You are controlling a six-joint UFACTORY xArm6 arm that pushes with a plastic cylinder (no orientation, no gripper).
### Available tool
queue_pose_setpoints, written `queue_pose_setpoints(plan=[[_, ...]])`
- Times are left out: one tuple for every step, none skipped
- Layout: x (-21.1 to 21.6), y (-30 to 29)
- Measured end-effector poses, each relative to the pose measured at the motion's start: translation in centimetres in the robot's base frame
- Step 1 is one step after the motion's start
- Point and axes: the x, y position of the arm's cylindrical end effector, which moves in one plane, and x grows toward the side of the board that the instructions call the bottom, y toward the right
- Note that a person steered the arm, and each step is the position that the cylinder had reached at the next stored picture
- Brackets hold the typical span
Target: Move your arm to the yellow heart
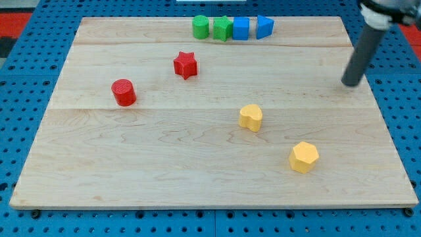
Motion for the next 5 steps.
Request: queue_pose_setpoints(plan=[[4.9, -5.0], [5.9, -10.1], [7.4, -14.0], [5.3, -15.9], [3.7, -17.0]])
